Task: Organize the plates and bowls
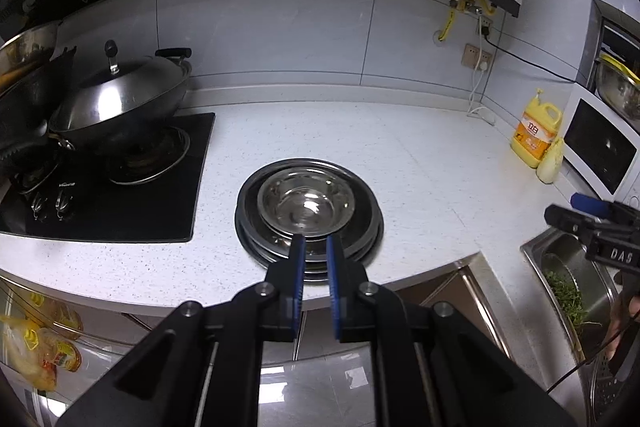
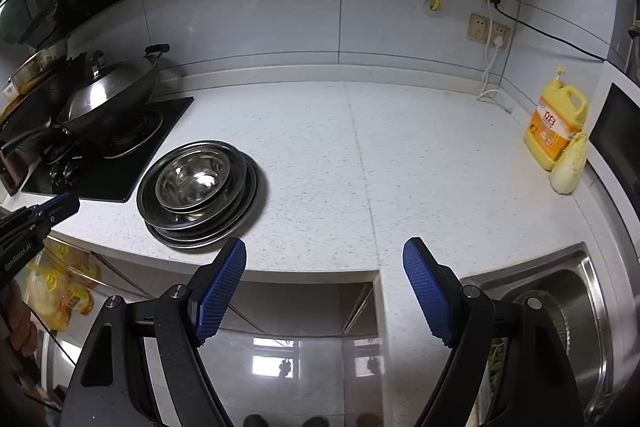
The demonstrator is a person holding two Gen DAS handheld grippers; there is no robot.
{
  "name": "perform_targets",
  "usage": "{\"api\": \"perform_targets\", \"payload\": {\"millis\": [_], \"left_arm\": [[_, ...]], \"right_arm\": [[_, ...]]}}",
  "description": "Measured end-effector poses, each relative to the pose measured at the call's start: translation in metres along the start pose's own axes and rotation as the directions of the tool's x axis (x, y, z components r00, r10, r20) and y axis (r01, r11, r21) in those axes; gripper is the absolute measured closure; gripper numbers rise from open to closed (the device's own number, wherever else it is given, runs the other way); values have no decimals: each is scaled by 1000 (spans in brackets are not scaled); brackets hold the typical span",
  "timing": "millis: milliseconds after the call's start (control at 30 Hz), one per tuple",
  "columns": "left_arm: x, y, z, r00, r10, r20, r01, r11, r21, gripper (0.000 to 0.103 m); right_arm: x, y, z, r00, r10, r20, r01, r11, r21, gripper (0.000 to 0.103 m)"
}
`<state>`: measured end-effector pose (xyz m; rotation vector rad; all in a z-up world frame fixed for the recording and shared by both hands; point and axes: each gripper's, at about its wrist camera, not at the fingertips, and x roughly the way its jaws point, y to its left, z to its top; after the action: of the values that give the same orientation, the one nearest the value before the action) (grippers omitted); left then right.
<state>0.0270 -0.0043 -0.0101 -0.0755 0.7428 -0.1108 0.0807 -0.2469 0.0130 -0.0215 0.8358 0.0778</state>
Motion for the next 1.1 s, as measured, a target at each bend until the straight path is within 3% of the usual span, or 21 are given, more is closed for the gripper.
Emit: {"api": "perform_targets", "payload": {"millis": [333,367,400,467,1100], "left_arm": [[-15,-33,-4,1000,22,14,-22,999,27,93],[-16,-35,-3,1000,22,12,-23,999,31,91],[-17,-36,-4,1000,21,9,-21,999,29,81],[-17,-36,-3,1000,20,4,-20,1000,24,72],[-14,-30,1,996,89,8,-89,996,-10,72]], "right_arm": [[-11,-38,7,999,15,52,-17,999,37,26],[-10,-43,6,998,19,54,-21,999,47,26],[-10,-45,6,998,19,56,-22,998,51,26],[-10,-49,6,998,16,59,-19,999,50,26],[0,-58,10,996,30,90,-34,999,41,26]]}}
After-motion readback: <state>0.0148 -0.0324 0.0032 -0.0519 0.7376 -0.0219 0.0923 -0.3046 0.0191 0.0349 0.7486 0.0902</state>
